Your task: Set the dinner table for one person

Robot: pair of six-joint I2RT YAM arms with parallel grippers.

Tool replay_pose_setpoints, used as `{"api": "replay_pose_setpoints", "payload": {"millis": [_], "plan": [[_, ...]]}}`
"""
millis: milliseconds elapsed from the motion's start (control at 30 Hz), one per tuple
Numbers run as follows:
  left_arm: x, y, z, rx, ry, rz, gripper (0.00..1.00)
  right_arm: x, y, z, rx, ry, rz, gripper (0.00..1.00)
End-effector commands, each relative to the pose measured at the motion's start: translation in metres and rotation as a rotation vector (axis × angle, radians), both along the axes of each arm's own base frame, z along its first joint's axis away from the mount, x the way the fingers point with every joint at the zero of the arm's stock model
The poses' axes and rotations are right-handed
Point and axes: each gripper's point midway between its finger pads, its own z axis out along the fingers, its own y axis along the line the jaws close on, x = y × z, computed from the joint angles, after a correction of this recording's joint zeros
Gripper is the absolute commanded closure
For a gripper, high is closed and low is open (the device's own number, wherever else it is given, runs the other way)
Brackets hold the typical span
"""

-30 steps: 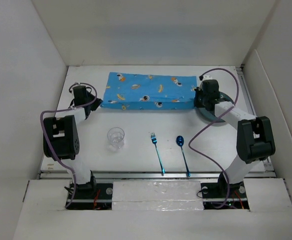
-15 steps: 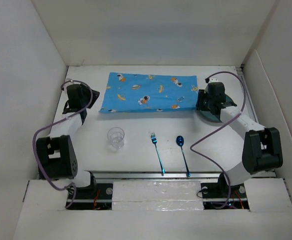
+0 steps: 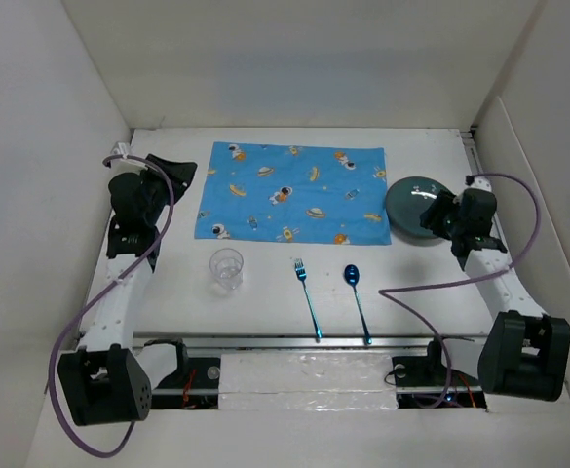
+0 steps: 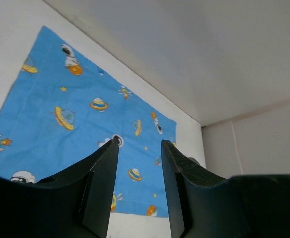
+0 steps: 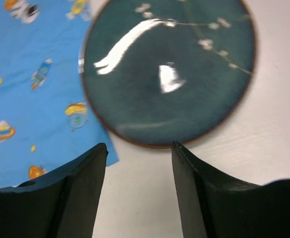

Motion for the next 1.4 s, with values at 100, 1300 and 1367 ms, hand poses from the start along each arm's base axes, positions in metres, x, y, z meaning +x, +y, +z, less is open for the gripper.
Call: {"api": "replay_pose_setpoints", "payload": {"millis": [100, 1300, 1367], "plan": [[-0.052, -0.037, 0.051, -0.023, -0.199, -0.210, 0.63, -0.008, -0.049, -0.021, 0.249, -0.060, -0.182, 0.30], [-0.083, -0.100, 0.016, 0.012, -0.138, -0.530, 0.64, 0.053, -0.115, 0.035, 0.697, -0.465, -0.337, 1.00], [-0.083, -0.101, 0.015, 0.008, -0.136, -0.531, 0.64, 0.055, -0.109, 0.065, 0.600, -0.491, -0.285, 1.00]]}}
